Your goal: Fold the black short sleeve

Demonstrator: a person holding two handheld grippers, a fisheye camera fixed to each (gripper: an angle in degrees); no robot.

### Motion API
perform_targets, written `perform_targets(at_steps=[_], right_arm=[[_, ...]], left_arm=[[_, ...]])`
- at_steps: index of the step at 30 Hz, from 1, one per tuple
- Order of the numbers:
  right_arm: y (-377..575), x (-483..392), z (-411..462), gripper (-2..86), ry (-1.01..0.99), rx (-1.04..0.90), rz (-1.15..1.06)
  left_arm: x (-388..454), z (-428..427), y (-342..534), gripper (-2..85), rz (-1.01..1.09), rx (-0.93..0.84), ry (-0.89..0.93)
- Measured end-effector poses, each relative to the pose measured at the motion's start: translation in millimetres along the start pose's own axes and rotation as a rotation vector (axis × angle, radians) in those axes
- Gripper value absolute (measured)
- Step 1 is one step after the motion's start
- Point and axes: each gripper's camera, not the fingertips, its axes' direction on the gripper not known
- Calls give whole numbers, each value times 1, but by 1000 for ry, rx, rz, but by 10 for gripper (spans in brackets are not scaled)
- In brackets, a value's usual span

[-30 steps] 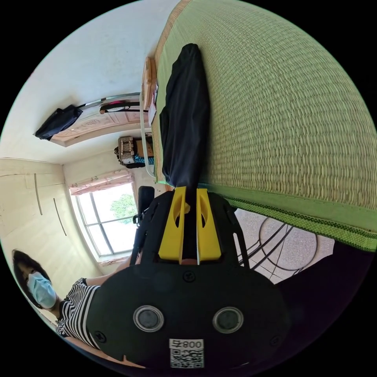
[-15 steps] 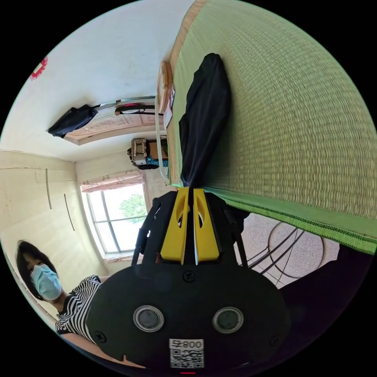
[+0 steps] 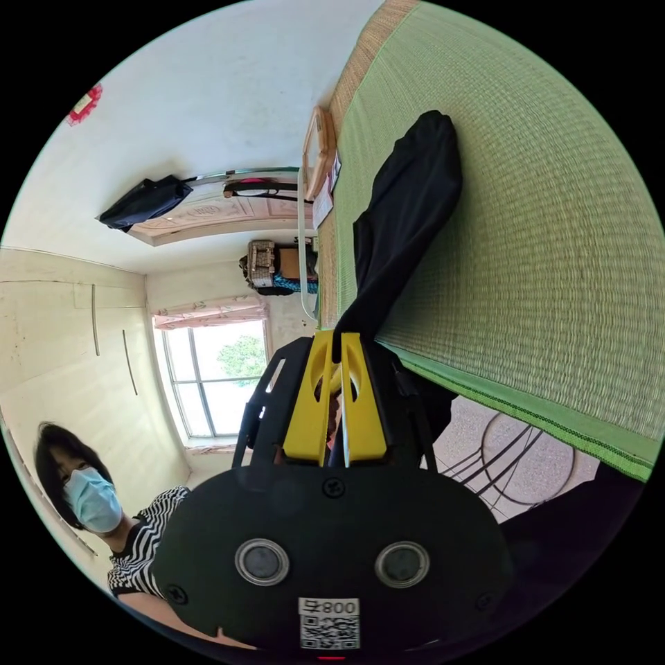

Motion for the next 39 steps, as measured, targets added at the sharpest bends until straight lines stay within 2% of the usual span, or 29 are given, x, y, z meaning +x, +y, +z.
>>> perform_targets(at_steps=[22, 39], right_arm=[[-29, -20, 3, 16, 0, -11, -43], [-21, 44, -16, 15, 21, -7, 26]], left_arm=[[-67, 9, -40, 101, -124, 17, 18], [-87, -30, -69, 48, -125, 16, 5]])
